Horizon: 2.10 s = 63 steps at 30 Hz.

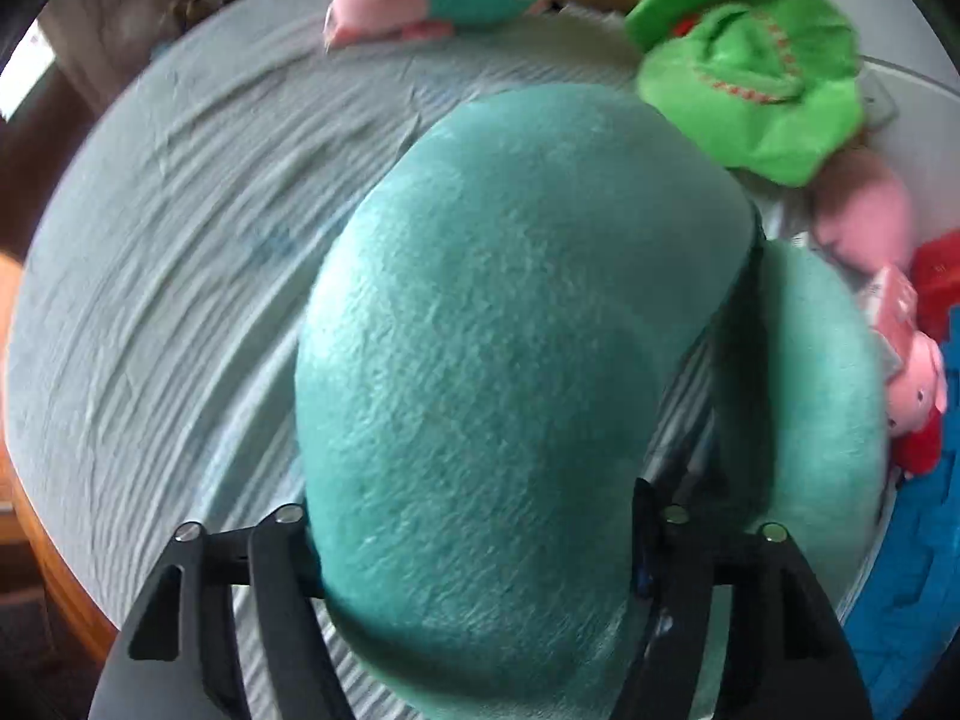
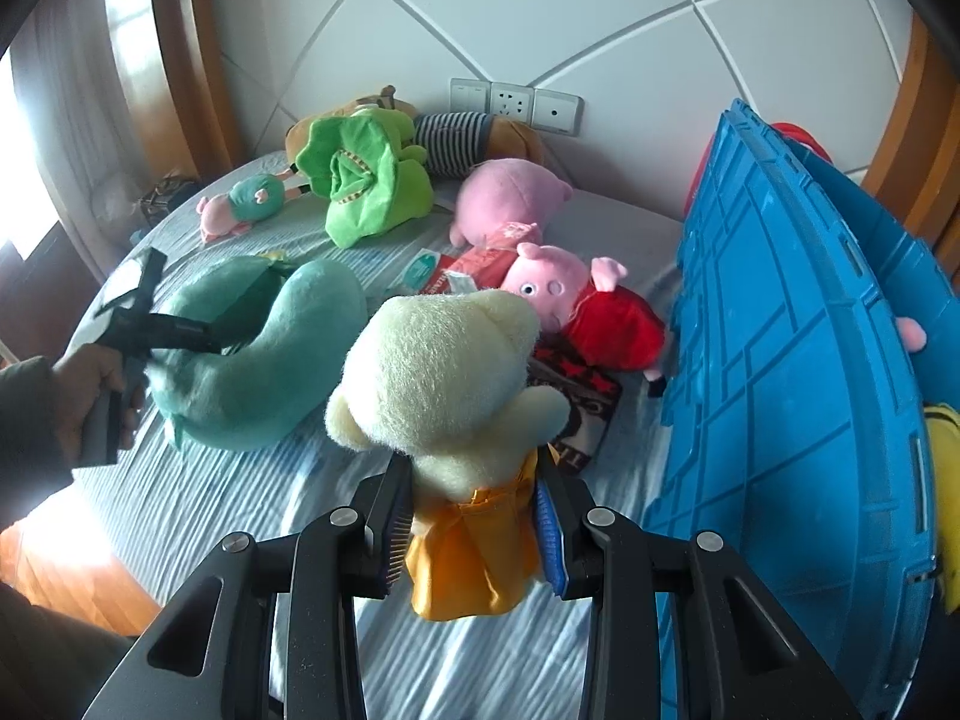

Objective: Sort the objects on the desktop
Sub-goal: 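Lift the neck pillow with the left tool while the right tool holds the duck, then carry the teal neck pillow and cream duck over the blue crate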

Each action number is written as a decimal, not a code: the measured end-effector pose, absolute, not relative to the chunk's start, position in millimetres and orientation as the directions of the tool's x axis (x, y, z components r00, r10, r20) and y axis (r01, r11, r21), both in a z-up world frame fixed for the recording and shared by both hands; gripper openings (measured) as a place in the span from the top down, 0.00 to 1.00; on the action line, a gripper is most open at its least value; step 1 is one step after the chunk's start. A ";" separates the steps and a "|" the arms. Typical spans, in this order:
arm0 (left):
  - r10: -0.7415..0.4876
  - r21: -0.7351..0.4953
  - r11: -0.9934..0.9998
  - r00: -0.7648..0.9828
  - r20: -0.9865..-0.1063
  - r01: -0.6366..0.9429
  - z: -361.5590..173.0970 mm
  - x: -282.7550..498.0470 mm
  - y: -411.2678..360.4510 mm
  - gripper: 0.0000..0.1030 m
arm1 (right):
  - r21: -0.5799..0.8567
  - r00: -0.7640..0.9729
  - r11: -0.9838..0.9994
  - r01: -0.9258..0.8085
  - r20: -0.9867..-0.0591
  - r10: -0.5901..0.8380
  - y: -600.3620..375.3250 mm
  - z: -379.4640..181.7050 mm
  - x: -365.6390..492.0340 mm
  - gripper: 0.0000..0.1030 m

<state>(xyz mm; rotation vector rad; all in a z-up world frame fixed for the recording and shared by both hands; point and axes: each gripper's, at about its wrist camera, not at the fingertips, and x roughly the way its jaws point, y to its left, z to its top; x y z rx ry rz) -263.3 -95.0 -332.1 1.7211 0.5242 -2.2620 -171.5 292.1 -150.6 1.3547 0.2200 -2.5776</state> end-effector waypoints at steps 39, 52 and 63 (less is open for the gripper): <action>0.340 -0.220 -0.940 -0.697 -0.631 -0.260 51.6 -220.7 335.9 0.41 | -0.058 -0.785 -0.998 -0.008 -0.617 0.042 531.5 -2.1 -87.1 0.67; 0.345 -0.129 -0.931 -0.704 -0.621 -0.343 60.8 -255.9 446.7 0.41 | -0.048 -0.771 -0.995 -0.083 -0.630 0.095 597.3 -0.9 -85.9 0.67; 0.349 -0.132 -0.928 -0.693 -0.631 -0.347 43.5 -295.7 452.6 0.41 | -0.058 -0.748 -0.992 -0.110 -0.653 0.121 613.6 -6.2 -96.6 0.67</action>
